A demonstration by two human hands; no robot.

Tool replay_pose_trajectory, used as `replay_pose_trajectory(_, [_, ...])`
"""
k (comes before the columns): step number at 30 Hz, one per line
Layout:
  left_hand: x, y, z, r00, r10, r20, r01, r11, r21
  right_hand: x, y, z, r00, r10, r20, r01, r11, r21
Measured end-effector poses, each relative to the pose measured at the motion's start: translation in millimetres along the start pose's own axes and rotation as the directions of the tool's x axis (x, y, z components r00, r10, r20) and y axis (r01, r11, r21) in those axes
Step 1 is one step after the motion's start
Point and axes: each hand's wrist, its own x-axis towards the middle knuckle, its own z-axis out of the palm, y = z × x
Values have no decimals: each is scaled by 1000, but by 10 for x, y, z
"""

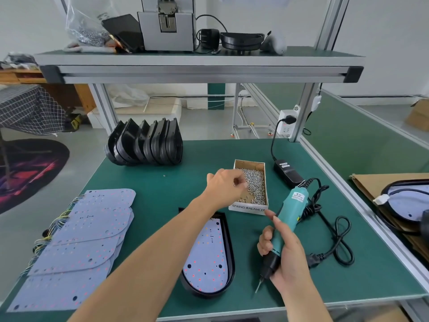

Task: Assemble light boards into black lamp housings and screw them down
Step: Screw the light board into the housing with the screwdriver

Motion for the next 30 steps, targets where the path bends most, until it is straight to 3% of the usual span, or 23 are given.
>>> replay_pose_trajectory(3, [-24, 27, -63, 997, -81, -8, 77, 965, -250, -26, -19, 26, 1000, -1, -12, 1, 1000, 2])
replay_pose_trajectory(5, [-111, 92, -151, 993, -113, 15, 108, 887, -450, -49, -36, 56, 1000, -17, -15, 17, 1000, -3])
replay_pose_trajectory(9, [-485, 205, -391, 994, -83, 76, 112, 746, -656, -93, -81, 160, 996, -82, -18, 83, 993, 84])
replay_pose_trajectory(11, [-760, 228, -500, 995, -74, 72, 104, 717, -690, -119, -122, 254, 992, -128, -13, 128, 981, 143])
replay_pose_trajectory(16, [-1492, 236, -656, 991, -97, -92, 27, 816, -578, -201, -291, 571, 981, -192, 14, 186, 964, 192])
replay_pose_trajectory(20, [-1867, 263, -645, 973, -176, -151, 34, 753, -658, -288, -429, 792, 972, -209, 108, 179, 954, 239])
replay_pose_trajectory(25, [-2121, 315, -531, 976, -201, -82, 45, 555, -831, -431, -566, 973, 956, -268, 122, 198, 891, 408])
replay_pose_trajectory(30, [-2227, 426, -424, 964, -265, -31, 68, 356, -932, -548, -601, 1108, 944, -308, 118, 225, 863, 452])
